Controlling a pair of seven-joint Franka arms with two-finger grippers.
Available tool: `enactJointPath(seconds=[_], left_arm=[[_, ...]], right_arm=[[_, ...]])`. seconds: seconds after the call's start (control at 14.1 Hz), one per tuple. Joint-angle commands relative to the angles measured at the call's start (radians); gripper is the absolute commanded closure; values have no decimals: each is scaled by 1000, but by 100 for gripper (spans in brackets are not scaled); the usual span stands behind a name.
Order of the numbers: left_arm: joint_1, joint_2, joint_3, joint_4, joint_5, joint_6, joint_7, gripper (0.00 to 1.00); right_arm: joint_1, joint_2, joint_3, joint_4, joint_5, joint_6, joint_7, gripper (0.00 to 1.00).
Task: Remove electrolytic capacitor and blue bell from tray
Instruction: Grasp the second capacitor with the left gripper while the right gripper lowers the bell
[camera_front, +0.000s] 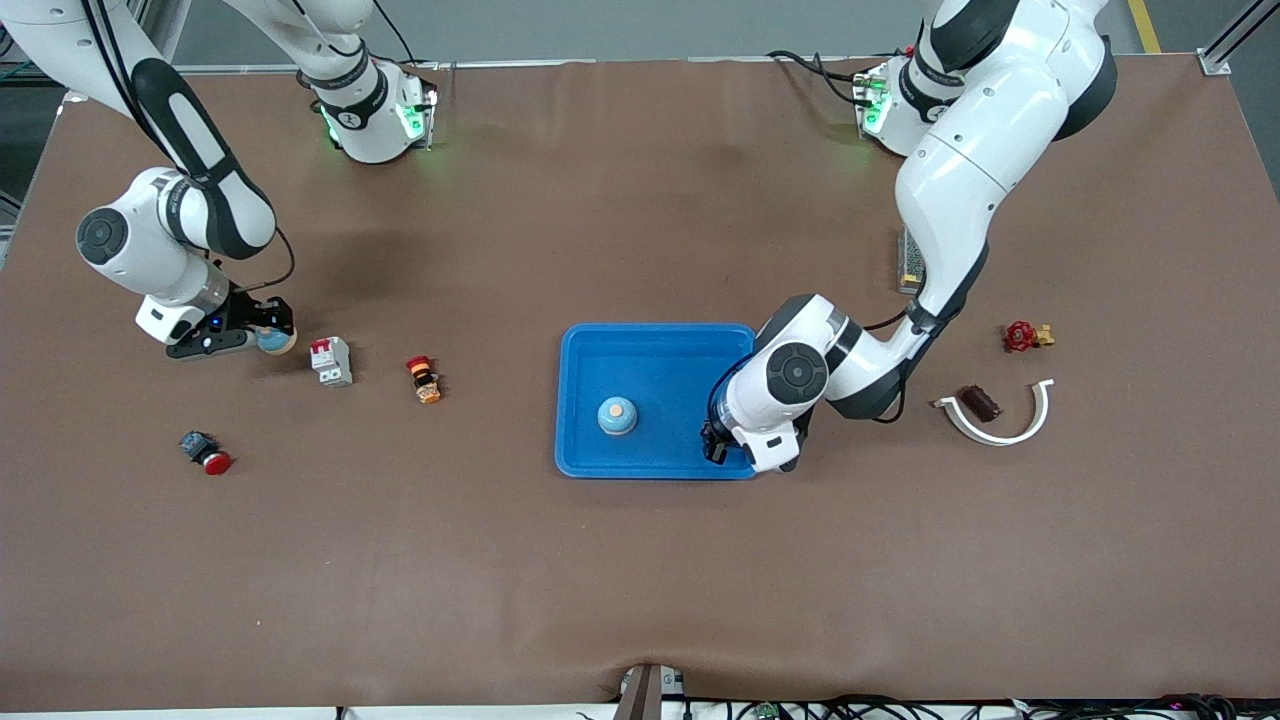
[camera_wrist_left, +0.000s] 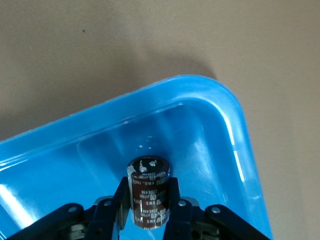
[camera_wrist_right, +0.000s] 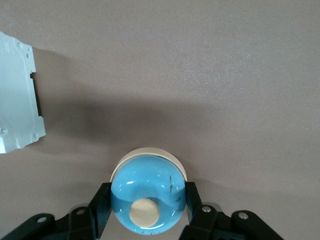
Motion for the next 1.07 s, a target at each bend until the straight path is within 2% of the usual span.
enactJointPath(seconds=[0.0, 0.07, 0.14, 0.21, 0.5, 0.85, 1.0], left_arm=[[-10, -60, 2, 4, -2, -31, -5, 100], [-1, -81, -1, 1, -2, -50, -2, 100], [10, -104, -15, -2, -4, -58, -2, 100], [21, -123, -27, -2, -4, -80, -1, 100], [102, -190, -56, -5, -8, -240, 80, 100], [430, -221, -318, -89, -4, -401, 226, 100], [495, -244, -329, -132, 4, -429, 297, 100]], right_arm=[[-25, 52, 17, -4, -14, 49, -11, 100], [-25, 55, 17, -3, -12, 49, -8, 86], [-25, 58, 18, -3, -12, 50, 4, 31], [-28, 58, 18, -3, -12, 50, 6, 0], [-31, 55, 18, -1, -12, 39, 4, 0], [-26, 37, 21, 8, -12, -30, 7, 0], [-20, 25, 23, 22, -10, -72, 10, 0]])
